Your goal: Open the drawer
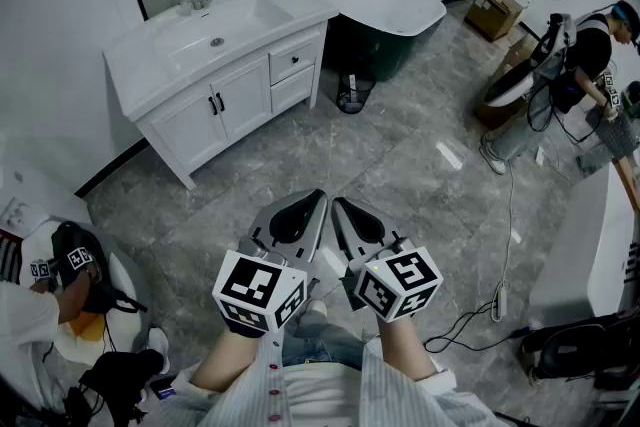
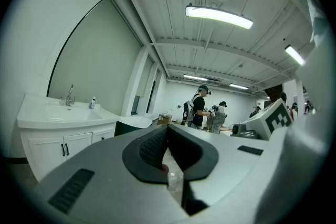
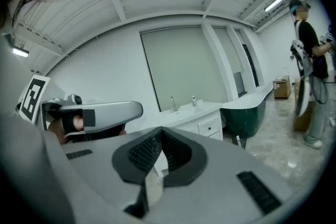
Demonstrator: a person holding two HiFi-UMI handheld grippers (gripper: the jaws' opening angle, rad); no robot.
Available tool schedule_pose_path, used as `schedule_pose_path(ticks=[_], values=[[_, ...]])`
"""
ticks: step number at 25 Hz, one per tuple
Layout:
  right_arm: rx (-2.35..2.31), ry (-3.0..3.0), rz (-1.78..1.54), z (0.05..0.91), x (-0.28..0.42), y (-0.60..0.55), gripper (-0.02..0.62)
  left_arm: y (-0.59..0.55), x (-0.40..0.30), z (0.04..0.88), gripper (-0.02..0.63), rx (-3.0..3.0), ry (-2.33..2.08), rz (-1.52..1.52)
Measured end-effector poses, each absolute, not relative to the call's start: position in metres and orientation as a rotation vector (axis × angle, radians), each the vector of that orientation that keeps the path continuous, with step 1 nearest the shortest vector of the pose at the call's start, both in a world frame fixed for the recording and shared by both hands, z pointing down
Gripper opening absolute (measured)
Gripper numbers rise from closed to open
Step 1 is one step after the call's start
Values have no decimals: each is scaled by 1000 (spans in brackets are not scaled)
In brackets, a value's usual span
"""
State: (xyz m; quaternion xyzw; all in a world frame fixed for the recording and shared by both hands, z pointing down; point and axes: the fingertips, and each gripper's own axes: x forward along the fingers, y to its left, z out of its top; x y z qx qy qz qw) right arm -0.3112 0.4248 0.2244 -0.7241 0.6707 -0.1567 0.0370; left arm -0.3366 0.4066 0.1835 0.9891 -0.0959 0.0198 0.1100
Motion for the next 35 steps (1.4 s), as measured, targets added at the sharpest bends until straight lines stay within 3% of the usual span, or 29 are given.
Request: schedule_pose_path(ticks=[35], values=[[-2128,2174,-579,260,-271,416,6,386,-301,210,17,2851,-490,66]])
